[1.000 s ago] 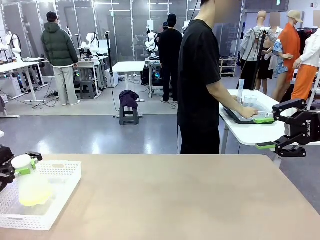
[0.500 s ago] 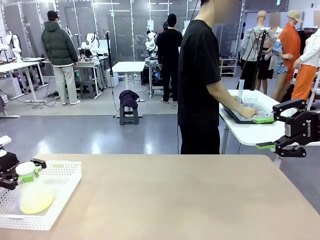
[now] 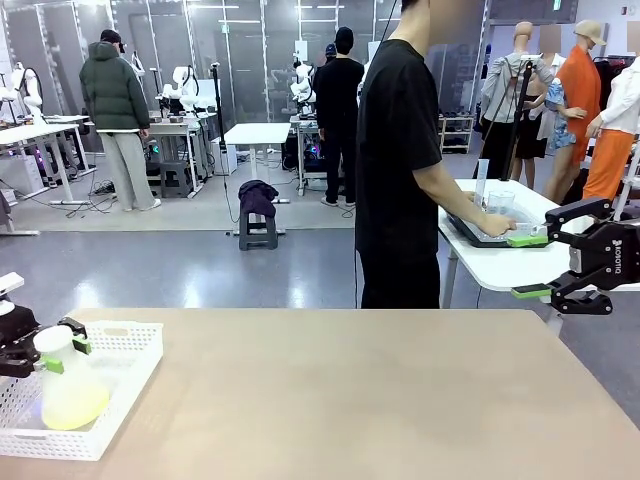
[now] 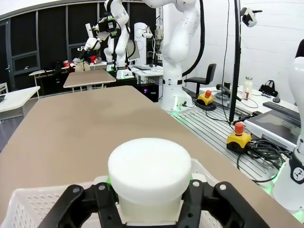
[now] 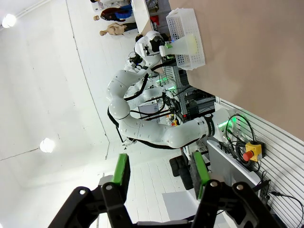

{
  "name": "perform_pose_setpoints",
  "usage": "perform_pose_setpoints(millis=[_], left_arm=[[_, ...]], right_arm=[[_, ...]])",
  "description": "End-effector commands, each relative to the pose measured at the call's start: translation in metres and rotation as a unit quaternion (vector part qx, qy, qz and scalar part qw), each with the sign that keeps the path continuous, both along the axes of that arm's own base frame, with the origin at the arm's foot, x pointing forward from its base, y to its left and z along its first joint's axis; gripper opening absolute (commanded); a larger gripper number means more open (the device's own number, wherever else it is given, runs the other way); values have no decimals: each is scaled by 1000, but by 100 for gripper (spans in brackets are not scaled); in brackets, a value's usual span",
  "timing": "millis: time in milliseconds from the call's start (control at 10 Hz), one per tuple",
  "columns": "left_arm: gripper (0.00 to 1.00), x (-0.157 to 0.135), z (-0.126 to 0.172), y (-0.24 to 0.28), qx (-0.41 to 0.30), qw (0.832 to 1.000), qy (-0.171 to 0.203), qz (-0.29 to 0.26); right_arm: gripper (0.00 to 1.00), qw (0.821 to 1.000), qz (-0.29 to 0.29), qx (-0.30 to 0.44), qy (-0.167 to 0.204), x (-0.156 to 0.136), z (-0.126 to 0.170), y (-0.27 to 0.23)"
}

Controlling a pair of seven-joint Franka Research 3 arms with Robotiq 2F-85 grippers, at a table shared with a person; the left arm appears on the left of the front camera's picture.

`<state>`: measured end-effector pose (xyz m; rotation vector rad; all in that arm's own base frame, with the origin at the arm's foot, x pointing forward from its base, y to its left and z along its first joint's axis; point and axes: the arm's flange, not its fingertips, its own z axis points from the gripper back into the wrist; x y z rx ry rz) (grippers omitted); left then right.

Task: Prepare the solutions needed for the experiment.
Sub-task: When the human places the Big flask in the center of the table, pick up the Big flask and place it in the left Organizing basket.

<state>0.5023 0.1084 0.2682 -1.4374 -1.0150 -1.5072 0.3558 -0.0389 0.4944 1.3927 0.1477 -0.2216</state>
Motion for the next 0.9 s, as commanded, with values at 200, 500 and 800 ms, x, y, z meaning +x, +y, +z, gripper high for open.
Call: perform_pose_setpoints(millis=[200, 500, 800], left_arm=[[86, -10, 10, 16, 30, 1000, -3, -7], [100, -7, 5, 19, 25, 1000, 5, 4], [100, -7, 5, 19, 25, 1000, 5, 4]], right_arm=[[66, 1000, 3, -1, 1, 1, 2, -1], [66, 1000, 3, -1, 1, 1, 2, -1], [66, 1000, 3, -1, 1, 1, 2, -1]])
